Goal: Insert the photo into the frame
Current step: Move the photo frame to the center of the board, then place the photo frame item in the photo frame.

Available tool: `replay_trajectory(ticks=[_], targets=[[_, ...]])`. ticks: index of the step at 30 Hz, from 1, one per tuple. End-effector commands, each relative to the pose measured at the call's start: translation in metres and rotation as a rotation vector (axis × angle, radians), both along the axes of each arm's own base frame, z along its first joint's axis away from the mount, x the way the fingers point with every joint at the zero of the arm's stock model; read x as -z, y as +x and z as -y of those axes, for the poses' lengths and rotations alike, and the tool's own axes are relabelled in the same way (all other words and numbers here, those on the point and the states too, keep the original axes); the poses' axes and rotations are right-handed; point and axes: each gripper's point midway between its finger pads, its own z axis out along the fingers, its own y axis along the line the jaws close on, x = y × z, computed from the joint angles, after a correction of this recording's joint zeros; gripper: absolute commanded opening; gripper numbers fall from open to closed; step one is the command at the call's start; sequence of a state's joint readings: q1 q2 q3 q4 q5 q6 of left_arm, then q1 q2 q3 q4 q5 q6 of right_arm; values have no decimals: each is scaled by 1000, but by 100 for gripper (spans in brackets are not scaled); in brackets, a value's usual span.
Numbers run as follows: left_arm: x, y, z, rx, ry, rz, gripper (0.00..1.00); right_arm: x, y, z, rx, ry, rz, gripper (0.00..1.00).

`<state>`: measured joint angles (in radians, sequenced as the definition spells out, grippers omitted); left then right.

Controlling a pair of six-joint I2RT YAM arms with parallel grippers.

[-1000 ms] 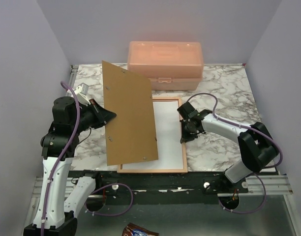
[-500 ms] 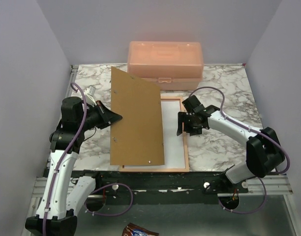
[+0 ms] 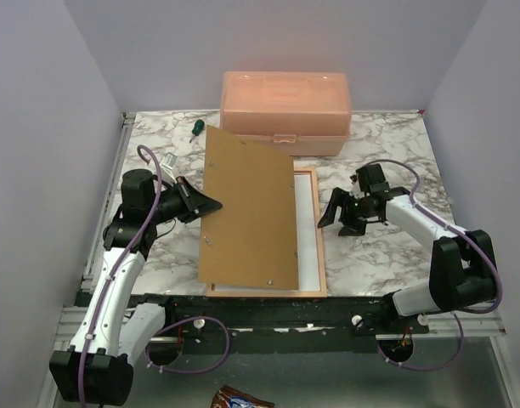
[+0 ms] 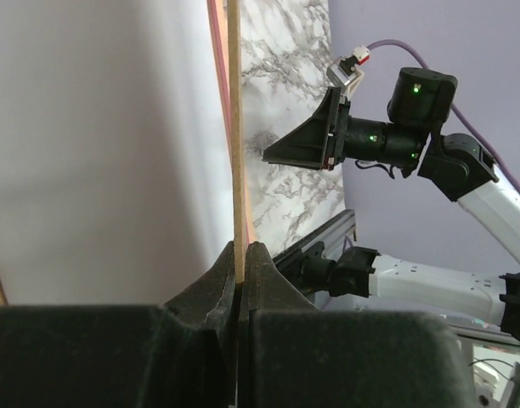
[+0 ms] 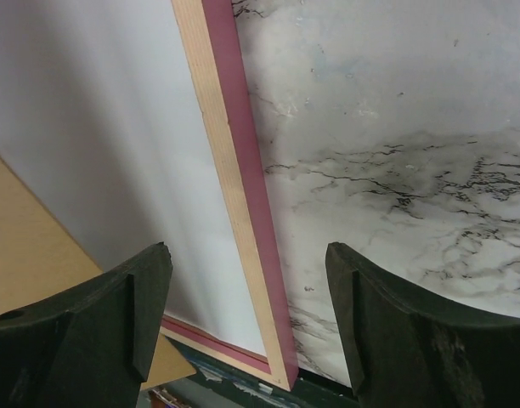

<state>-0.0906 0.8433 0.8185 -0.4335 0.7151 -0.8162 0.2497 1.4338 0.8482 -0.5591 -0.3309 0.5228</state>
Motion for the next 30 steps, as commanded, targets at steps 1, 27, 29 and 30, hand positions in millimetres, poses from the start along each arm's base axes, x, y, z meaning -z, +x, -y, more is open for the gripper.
replay_trajectory(ticks=[1, 27, 29, 30], targets=[[-19, 5, 13, 70, -110, 73, 0, -11, 1, -15, -45, 154, 24, 80], [54, 29, 22, 69, -188, -76, 0, 12, 8, -28, -30, 262, -28, 79], [59, 30, 23, 70, -184, -85, 0, 12, 9, -29, -29, 268, -26, 78], [61, 31, 24, 67, -180, -88, 0, 13, 8, -29, -29, 273, -29, 79]])
